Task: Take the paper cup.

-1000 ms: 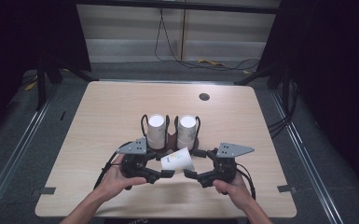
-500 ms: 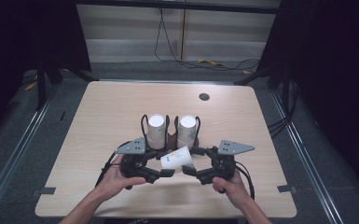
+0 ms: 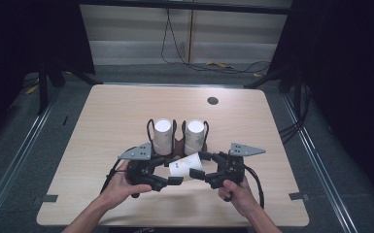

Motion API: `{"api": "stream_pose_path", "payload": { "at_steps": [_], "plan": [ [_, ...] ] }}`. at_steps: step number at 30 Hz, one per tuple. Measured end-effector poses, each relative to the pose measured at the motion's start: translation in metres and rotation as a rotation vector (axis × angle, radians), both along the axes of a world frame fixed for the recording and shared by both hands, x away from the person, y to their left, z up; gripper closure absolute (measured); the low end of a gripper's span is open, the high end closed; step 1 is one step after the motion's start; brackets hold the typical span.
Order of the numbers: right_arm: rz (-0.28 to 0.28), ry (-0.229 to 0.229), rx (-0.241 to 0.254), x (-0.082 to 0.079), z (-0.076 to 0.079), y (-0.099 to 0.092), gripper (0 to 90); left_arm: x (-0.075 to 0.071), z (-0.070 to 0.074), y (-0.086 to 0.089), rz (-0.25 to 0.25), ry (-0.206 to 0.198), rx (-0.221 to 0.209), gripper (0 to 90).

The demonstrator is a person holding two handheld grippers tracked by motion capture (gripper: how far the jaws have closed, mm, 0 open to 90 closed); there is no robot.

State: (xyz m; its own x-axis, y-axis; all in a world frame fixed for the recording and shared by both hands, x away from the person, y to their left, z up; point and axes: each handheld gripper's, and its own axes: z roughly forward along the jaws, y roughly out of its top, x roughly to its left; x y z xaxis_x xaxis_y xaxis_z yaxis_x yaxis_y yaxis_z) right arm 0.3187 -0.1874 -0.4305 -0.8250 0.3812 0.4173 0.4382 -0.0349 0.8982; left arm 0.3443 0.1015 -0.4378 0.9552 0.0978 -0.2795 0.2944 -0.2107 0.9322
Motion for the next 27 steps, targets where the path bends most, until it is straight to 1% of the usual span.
{"api": "stream_pose_path", "payload": {
  "at_steps": [1, 2, 5, 8, 9, 10, 12, 16, 17, 19, 22, 25, 27],
  "plan": [
    [0.005, 0.006, 0.009, 0.0001, 0.0000, 0.0006, 14.1, -0.0001, -0.0005, 0.0001, 0.001, 0.013, -0.009, 35.6],
    [0.009, 0.008, 0.010, 0.0001, -0.0002, 0.0014, 14.1, 0.0005, -0.0008, 0.0004, -0.001, 0.016, -0.014, 35.6],
    [0.015, 0.015, 0.002, 0.0005, -0.0019, 0.0032, 14.1, -0.0002, -0.0004, -0.0001, -0.006, 0.013, -0.015, 35.7],
    [0.030, 0.025, 0.009, 0.0014, -0.0028, 0.0042, 14.1, -0.0006, 0.0001, -0.0002, -0.009, 0.008, -0.011, 35.7],
    [0.035, 0.028, 0.010, 0.0013, -0.0029, 0.0045, 14.1, -0.0008, -0.0001, -0.0005, -0.012, 0.011, -0.017, 35.7],
    [0.041, 0.029, 0.008, 0.0013, -0.0031, 0.0050, 14.3, -0.0009, -0.0001, -0.0005, -0.012, 0.009, -0.011, 35.7],
    [0.038, 0.023, 0.001, 0.0010, -0.0032, 0.0051, 17.7, -0.0010, -0.0006, -0.0004, -0.017, 0.011, -0.009, 35.8],
    [0.041, 0.023, 0.032, 0.0018, -0.0016, 0.0016, 21.8, -0.0012, -0.0032, -0.0016, -0.032, 0.019, -0.007, 35.9],
    [0.044, 0.019, 0.036, 0.0018, -0.0012, 0.0010, 22.3, -0.0012, -0.0042, -0.0022, -0.033, 0.016, 0.004, 35.9],
    [0.045, 0.014, 0.033, 0.0016, -0.0010, 0.0004, 23.5, -0.0010, -0.0055, -0.0032, -0.038, 0.020, 0.007, 35.8],
    [0.047, 0.008, 0.027, 0.0013, -0.0008, 0.0004, 24.2, -0.0006, -0.0065, -0.0037, -0.043, 0.024, 0.009, 35.7],
    [0.049, 0.000, 0.024, 0.0012, -0.0007, 0.0007, 23.4, -0.0006, -0.0064, -0.0031, -0.053, 0.014, 0.018, 35.8],
    [0.059, -0.001, 0.022, 0.0006, -0.0007, 0.0016, 22.0, -0.0008, -0.0057, -0.0027, -0.054, 0.016, -0.001, 36.0]
  ]
}}
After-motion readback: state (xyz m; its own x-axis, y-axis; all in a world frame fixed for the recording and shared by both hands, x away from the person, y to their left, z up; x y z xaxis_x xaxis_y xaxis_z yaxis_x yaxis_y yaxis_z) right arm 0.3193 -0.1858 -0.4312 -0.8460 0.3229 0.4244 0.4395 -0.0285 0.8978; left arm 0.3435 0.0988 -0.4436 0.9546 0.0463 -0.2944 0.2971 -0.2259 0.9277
